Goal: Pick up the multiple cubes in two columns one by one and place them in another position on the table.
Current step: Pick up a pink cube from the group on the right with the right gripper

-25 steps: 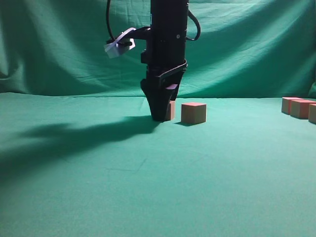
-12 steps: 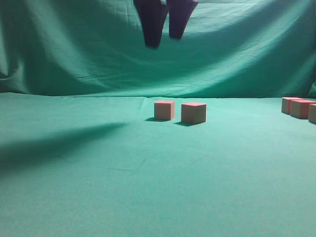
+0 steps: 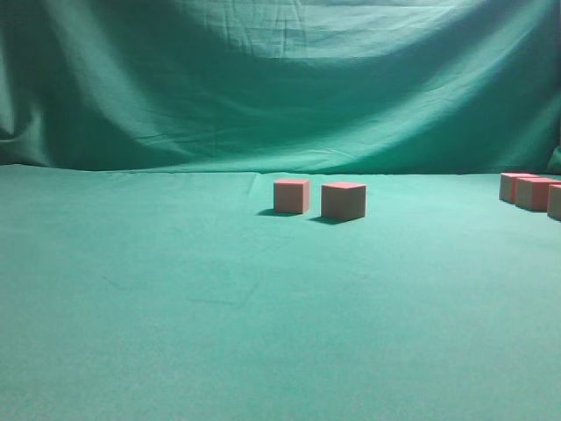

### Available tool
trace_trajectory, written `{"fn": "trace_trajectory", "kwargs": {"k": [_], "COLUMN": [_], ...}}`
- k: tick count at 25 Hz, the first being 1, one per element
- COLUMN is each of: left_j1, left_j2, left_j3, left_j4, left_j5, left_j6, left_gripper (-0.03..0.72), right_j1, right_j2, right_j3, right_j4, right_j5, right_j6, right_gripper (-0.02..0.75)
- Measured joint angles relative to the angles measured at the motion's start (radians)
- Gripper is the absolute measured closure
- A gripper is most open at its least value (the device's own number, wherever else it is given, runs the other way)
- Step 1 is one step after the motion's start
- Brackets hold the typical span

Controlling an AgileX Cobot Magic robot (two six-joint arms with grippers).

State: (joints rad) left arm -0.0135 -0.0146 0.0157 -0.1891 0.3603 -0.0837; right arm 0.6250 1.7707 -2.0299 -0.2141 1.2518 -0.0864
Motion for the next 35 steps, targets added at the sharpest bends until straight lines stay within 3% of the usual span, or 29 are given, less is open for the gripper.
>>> {"fn": "trace_trajectory", "kwargs": {"k": [6,10,16,19,23,35], "left_j1": [0.000,0.000,0.000,0.000,0.000,0.000], "left_j2": [0.000,0.000,0.000,0.000,0.000,0.000], "left_j3": [0.000,0.000,0.000,0.000,0.000,0.000], "left_j4": [0.000,0.000,0.000,0.000,0.000,0.000], "left_j5": [0.000,0.000,0.000,0.000,0.000,0.000], "left_j6": [0.000,0.000,0.000,0.000,0.000,0.000], "left_gripper": [0.688,0.688,0.688,0.688,0.688,0.688], "right_j1": [0.000,-0.026,-0.230,-0.343,-0.436,-0.443], "right_j2": [-0.217,-0.311,-0.350,-0.350,-0.352,-0.236], "right_j3": [0.268,0.515,0.823,0.938,1.035,1.070], "right_j4": [-0.094,-0.099,-0.080,-0.008,0.076,0.076], "right_j5": [0.005,0.005,-0.007,-0.065,-0.193,-0.436], "right_j6": [0.100,0.147,0.235,0.250,0.252,0.255], "right_gripper": [0.155,0.155,0.155,0.155,0.155,0.155]}}
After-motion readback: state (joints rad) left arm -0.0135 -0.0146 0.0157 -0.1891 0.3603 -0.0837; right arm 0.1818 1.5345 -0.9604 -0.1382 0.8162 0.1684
